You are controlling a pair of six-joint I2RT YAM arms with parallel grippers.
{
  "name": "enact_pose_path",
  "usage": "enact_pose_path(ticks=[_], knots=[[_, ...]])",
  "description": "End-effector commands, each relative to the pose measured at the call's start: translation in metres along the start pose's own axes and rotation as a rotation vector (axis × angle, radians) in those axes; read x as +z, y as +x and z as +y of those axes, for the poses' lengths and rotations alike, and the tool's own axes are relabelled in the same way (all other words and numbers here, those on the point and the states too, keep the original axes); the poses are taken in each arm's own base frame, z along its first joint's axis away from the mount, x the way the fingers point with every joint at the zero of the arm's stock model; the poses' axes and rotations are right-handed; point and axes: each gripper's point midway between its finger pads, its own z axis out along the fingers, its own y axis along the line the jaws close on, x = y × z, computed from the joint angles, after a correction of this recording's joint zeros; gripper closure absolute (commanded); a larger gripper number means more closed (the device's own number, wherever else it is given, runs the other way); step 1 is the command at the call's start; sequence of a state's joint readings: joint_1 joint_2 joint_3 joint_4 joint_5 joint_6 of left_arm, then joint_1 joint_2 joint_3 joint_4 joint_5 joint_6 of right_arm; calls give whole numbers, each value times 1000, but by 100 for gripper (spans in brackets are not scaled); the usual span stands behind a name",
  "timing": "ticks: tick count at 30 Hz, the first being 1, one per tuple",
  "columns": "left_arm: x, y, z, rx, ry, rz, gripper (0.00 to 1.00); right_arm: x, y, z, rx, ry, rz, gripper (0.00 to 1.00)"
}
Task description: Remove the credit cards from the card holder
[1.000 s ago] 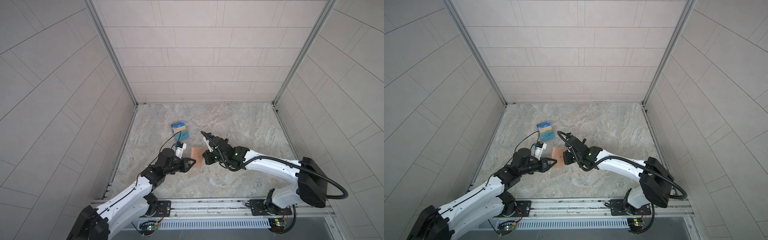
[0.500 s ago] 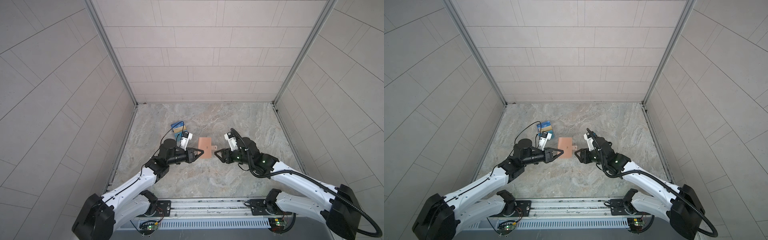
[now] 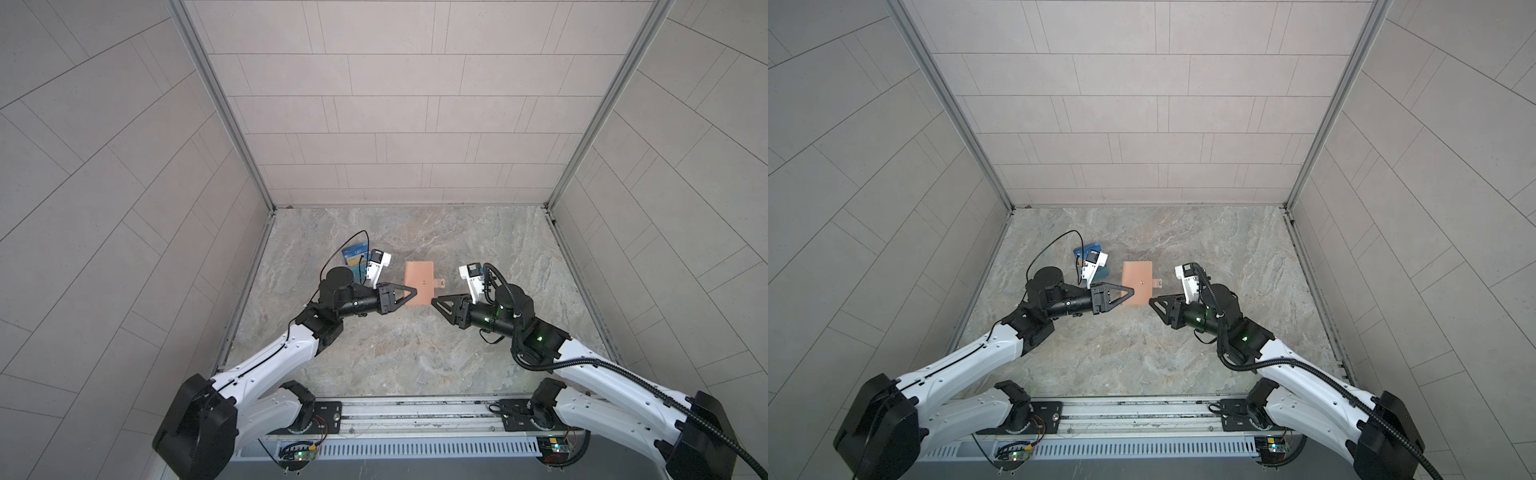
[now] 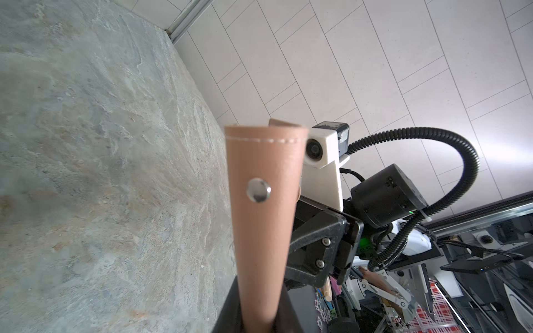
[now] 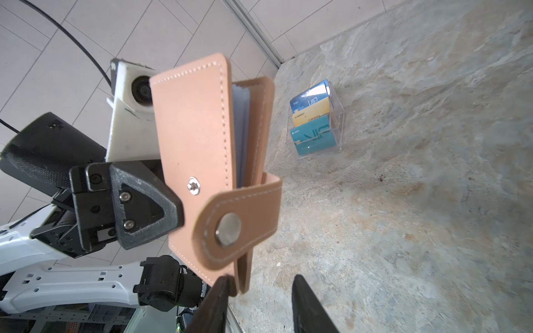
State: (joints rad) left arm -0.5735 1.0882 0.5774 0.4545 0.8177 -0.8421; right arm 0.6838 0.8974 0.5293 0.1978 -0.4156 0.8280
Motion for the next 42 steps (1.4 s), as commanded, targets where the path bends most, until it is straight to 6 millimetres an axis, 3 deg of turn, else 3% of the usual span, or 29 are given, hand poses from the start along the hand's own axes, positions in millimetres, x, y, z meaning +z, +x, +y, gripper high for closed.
enact_pose_path(ticks=[1,7,17,22,31,38,42], knots=[[-3,-12,-33,73,110,-19,91,-4,-22,6,34,-33,-86,67],[-4,-11,-34,84,110,-4,90,-5,-37,5,55,-60,-124,69],[-4,-5,-36,78,141,9,91,5,-36,18,55,-142,-80,72],[-3,-5,-33,77,130,12,91,1,-39,29,61,-198,-96,72],[-3,-9,-29,76,131,27,90,-8,-36,27,36,-166,-90,72],[-7,-8,-39,96,167,46,88,-8,-37,34,37,-200,-87,72],[-10,-7,-31,105,122,44,88,-8,-38,36,40,-207,-85,73]])
